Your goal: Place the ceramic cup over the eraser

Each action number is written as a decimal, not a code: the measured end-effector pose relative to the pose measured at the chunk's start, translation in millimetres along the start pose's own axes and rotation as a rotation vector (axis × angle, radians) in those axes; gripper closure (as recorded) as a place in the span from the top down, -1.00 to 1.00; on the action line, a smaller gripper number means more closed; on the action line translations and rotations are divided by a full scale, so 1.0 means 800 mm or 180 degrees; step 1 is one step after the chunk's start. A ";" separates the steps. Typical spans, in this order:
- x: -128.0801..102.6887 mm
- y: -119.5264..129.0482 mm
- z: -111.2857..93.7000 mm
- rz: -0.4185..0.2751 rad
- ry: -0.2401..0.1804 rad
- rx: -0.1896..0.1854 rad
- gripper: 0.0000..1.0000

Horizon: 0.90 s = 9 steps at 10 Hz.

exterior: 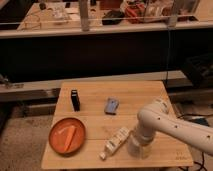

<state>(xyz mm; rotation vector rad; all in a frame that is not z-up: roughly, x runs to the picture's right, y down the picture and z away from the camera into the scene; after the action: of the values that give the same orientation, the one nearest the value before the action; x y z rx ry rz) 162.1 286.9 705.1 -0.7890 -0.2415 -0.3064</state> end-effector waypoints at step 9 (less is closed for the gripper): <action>0.001 -0.001 0.003 0.0098 -0.0048 -0.0067 -0.86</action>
<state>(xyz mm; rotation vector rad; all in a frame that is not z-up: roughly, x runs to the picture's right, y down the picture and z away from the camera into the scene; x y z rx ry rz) 162.2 288.0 707.3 -0.8153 -0.2403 -0.2745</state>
